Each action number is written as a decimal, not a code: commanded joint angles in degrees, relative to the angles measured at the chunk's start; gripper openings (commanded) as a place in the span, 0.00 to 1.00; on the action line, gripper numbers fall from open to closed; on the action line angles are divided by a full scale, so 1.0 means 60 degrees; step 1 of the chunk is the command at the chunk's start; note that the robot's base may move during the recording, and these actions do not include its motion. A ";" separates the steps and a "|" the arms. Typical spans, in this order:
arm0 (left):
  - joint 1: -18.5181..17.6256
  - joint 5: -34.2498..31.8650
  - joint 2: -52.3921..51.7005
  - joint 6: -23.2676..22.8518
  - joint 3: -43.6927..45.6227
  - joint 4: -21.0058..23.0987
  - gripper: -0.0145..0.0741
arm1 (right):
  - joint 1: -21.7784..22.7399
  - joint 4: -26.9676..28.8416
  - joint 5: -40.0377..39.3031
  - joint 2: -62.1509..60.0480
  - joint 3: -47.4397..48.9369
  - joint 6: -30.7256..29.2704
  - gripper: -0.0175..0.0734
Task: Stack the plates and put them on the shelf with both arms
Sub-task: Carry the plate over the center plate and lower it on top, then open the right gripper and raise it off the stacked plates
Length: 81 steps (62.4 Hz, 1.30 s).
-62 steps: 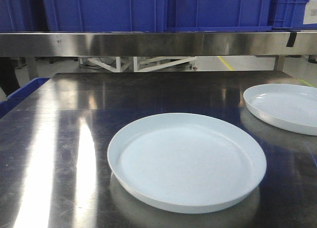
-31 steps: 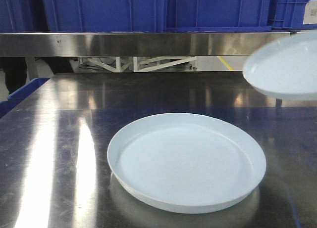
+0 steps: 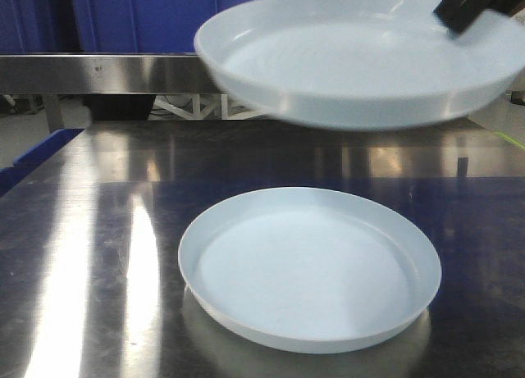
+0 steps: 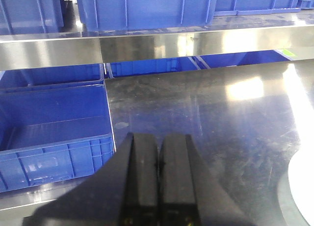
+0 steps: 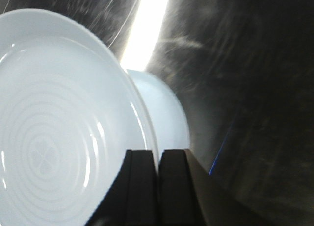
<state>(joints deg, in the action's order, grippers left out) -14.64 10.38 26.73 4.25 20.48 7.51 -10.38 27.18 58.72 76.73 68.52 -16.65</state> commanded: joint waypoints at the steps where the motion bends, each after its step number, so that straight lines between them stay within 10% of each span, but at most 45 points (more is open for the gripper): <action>1: 0.0022 -0.0874 0.0010 -0.0015 0.0297 0.0039 0.26 | -0.0242 0.0392 -0.0279 0.0011 0.0028 -0.0183 0.25; 61: 0.0022 -0.0874 0.0010 -0.0015 0.0297 0.0015 0.26 | -0.0354 0.0720 -0.1170 0.2014 -0.0726 -0.0429 0.27; 81: 0.0022 -0.0874 0.0010 -0.0015 0.0297 0.0015 0.26 | -0.0354 0.0720 -0.1056 0.2001 -0.0726 -0.0429 0.71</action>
<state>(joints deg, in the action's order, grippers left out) -14.64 10.36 26.73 4.25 20.48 7.38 -12.47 29.11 52.41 90.86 62.68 -18.49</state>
